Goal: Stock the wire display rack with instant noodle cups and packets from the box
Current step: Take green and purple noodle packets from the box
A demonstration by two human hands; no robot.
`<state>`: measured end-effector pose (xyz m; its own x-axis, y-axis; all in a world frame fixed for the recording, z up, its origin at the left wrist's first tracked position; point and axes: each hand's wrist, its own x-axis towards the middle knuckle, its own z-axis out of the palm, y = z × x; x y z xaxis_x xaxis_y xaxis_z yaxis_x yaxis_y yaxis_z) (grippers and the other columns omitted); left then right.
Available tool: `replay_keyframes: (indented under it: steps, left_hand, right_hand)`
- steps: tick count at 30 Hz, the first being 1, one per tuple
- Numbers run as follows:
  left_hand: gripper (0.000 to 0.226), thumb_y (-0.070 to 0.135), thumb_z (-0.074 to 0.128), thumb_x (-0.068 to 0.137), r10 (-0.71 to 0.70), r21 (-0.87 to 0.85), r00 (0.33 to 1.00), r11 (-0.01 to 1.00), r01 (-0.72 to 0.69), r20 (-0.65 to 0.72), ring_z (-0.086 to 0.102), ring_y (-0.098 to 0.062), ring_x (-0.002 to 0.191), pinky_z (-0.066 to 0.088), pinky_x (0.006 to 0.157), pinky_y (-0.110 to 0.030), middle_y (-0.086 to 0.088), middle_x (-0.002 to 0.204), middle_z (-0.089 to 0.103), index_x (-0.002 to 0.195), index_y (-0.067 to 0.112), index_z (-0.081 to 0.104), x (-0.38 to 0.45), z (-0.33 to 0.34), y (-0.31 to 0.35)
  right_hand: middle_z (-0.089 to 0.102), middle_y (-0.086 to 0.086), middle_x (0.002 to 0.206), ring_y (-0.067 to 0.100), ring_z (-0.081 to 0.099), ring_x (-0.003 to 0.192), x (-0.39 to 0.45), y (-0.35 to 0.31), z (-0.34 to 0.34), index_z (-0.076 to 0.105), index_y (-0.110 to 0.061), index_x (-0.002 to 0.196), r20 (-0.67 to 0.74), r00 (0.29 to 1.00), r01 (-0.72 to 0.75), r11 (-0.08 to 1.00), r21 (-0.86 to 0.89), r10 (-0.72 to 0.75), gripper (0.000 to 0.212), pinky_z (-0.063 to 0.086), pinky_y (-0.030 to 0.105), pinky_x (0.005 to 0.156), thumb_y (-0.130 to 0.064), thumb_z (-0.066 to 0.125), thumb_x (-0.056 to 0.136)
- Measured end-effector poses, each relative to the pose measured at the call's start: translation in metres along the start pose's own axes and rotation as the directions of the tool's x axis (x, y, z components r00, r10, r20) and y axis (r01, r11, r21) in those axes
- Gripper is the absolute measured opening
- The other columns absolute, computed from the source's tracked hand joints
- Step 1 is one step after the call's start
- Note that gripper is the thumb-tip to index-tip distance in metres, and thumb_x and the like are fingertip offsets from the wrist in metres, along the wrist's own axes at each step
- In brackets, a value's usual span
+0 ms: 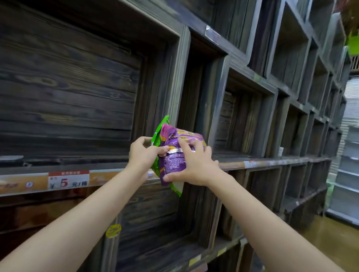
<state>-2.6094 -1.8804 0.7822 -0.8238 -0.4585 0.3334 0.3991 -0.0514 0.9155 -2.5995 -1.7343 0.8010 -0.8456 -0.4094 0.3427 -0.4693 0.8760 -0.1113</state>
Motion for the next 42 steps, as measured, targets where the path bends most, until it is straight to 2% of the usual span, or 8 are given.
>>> replay_keyframes:
  steps: [6, 10, 15, 20, 27, 32, 35, 42]
  left_hand:
    - [0.029, 0.009, 0.072, 0.08, -0.092, -0.221, 0.995, 0.97, 0.098, 0.036, 0.065, -0.013, 0.067, 0.051, 0.045, -0.021, -0.007, 0.089, 0.068, 0.106, 0.005, 0.059, -0.011, -0.007, 0.0]
    - [0.01, 0.011, 0.058, 0.09, -0.1, -0.279, 0.984, 0.95, 0.138, 0.147, 0.064, -0.009, 0.065, 0.055, 0.052, -0.019, 0.001, 0.066, 0.07, 0.085, 0.006, 0.065, -0.017, -0.001, 0.004]
    - [0.02, 0.029, 0.053, 0.092, 0.021, -0.114, 0.927, 0.993, 0.023, 0.374, 0.058, -0.004, 0.066, 0.047, 0.074, -0.024, 0.007, 0.073, 0.065, 0.087, 0.019, 0.069, -0.032, 0.024, 0.005]
    - [0.064, 0.043, 0.066, 0.08, 0.004, 0.006, 0.808, 1.0, -0.009, 0.589, 0.058, -0.007, 0.113, 0.044, 0.092, -0.024, 0.01, 0.125, 0.062, 0.139, 0.032, 0.043, -0.058, 0.052, -0.016]
    - [0.09, 0.019, 0.082, 0.069, 0.106, 0.182, 0.933, 0.967, -0.176, 0.344, 0.056, 0.006, 0.101, 0.047, 0.082, -0.01, 0.011, 0.115, 0.057, 0.14, 0.016, 0.027, -0.098, 0.096, -0.056]
    - [0.083, 0.021, 0.088, 0.061, 0.099, 0.203, 0.965, 0.968, -0.15, 0.241, 0.059, -0.01, 0.108, 0.048, 0.095, -0.03, 0.0, 0.118, 0.061, 0.129, 0.016, 0.04, -0.117, 0.119, -0.078]
    - [0.075, 0.023, 0.085, 0.056, -0.006, -0.102, 0.989, 0.995, 0.022, 0.151, 0.064, -0.026, 0.103, 0.048, 0.097, -0.046, -0.013, 0.114, 0.065, 0.122, 0.008, 0.052, -0.13, 0.124, -0.083]
    - [0.043, 0.038, 0.052, 0.091, -0.177, -0.766, 0.98, 0.615, 0.184, 0.094, 0.059, -0.029, 0.11, 0.046, 0.094, -0.047, -0.012, 0.113, 0.067, 0.124, 0.012, 0.057, -0.177, 0.115, -0.098]
  right_hand:
    - [0.004, -0.008, 0.157, 0.025, 0.005, 0.143, 0.002, 0.014, 0.018, -0.001, -0.042, 0.148, -0.157, 0.969, 0.203, 0.976, 0.084, -0.188, 0.109, 0.024, 0.064, 0.106, -0.045, 0.076, 0.071]
    - [0.033, -0.004, 0.151, 0.021, 0.036, 0.134, 0.006, 0.034, 0.036, 0.02, -0.031, 0.149, -0.431, 0.884, 0.343, 0.88, 0.328, -0.183, 0.096, 0.037, 0.045, 0.106, -0.03, 0.078, 0.072]
    - [0.056, -0.01, 0.129, 0.004, 0.052, 0.116, -0.005, 0.059, 0.048, 0.029, -0.03, 0.145, -0.406, 0.914, 0.321, 0.588, 0.743, 0.015, 0.09, 0.042, 0.012, 0.095, -0.022, 0.08, 0.072]
    - [0.07, -0.003, 0.11, 0.02, 0.065, 0.105, -0.019, 0.09, 0.055, 0.052, -0.028, 0.129, -0.232, 0.963, 0.195, 0.24, 0.951, 0.135, 0.076, 0.05, 0.05, 0.095, -0.04, 0.083, 0.061]
    - [0.071, 0.001, 0.106, 0.024, 0.067, 0.102, -0.059, 0.127, 0.065, 0.06, -0.025, 0.119, -0.12, 0.983, 0.096, 0.174, 0.98, 0.139, 0.042, 0.052, 0.051, 0.09, -0.024, 0.074, 0.079]
    - [0.07, 0.006, 0.096, 0.023, 0.069, 0.083, -0.089, 0.155, 0.058, 0.06, -0.021, 0.107, -0.046, 0.981, 0.041, 0.031, 0.999, 0.19, 0.024, 0.059, 0.044, 0.068, -0.017, 0.068, 0.085]
    - [0.067, 0.007, 0.103, 0.022, 0.067, 0.086, -0.102, 0.174, 0.057, 0.058, -0.022, 0.103, 0.028, 0.965, 0.006, -0.131, 0.991, 0.26, 0.021, 0.058, 0.047, 0.067, -0.015, 0.067, 0.085]
    - [0.062, 0.009, 0.111, 0.028, 0.059, 0.105, -0.136, 0.22, 0.07, 0.046, -0.022, 0.123, 0.274, 0.934, -0.058, -0.659, 0.75, 0.23, 0.034, 0.046, 0.053, 0.091, -0.023, 0.058, 0.091]
